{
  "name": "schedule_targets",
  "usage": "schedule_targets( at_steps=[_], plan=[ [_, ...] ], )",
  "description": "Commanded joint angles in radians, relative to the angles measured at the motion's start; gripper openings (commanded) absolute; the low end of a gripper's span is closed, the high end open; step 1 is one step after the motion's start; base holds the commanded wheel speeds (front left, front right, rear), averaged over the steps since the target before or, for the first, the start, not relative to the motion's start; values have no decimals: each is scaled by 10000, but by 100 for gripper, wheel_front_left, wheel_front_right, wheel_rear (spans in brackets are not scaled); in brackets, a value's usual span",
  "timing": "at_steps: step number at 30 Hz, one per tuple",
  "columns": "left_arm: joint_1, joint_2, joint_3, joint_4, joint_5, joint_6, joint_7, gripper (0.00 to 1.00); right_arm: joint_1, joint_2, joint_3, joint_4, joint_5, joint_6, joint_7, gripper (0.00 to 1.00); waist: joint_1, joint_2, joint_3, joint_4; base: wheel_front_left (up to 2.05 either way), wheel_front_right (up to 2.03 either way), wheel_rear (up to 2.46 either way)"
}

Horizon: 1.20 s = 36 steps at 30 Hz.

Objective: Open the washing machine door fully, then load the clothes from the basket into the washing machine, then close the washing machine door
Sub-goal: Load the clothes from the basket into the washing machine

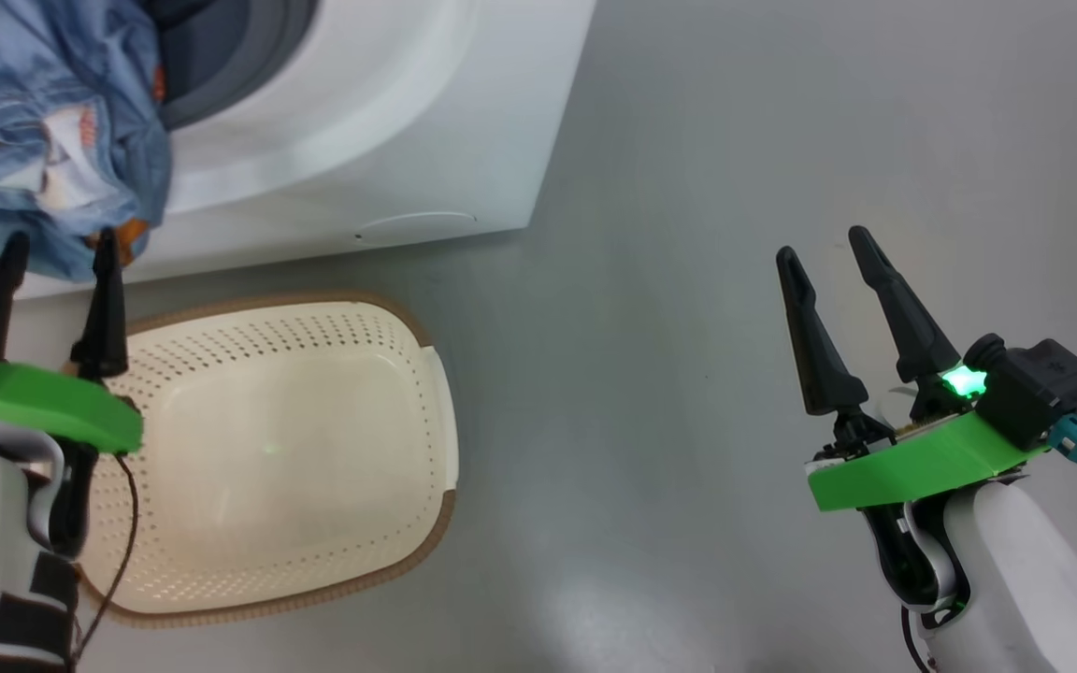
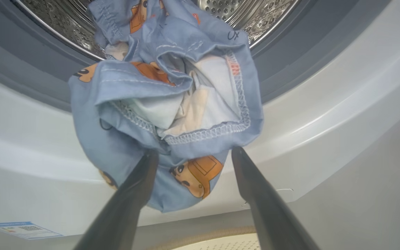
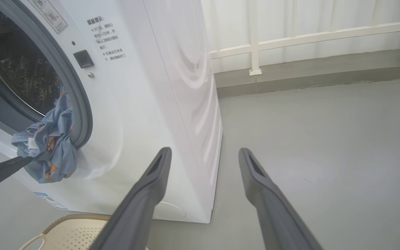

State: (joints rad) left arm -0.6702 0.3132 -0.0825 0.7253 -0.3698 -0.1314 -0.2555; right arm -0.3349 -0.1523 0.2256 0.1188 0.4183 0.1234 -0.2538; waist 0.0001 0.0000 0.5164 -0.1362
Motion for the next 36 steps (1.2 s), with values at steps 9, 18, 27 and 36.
schedule_targets(
  at_steps=[9, 18, 27, 36],
  plan=[
    [-1065, 913, -410, 493, -27, 8, -63, 100, -243, 187, 304, -291, -215, 73, -80, 100, -1, 0, 659, -526, 0, 0, 0],
    [-1689, 1196, -704, 1097, -25, 8, -63, 100, -341, 305, 449, -285, -215, 73, -80, 100, -1, 0, 859, -811, 0, 0, 0],
    [-2262, 1350, -289, 1880, 393, 8, -63, 100, -346, 390, 552, -305, -208, 73, -80, 100, -1, 0, 939, -1092, 0, 0, 0],
    [-2532, 1220, 276, 1973, 727, 27, -63, 0, -328, 429, 539, -298, -227, 73, -80, 100, -1, 0, 926, -1138, 0, 0, 0]
  ],
)
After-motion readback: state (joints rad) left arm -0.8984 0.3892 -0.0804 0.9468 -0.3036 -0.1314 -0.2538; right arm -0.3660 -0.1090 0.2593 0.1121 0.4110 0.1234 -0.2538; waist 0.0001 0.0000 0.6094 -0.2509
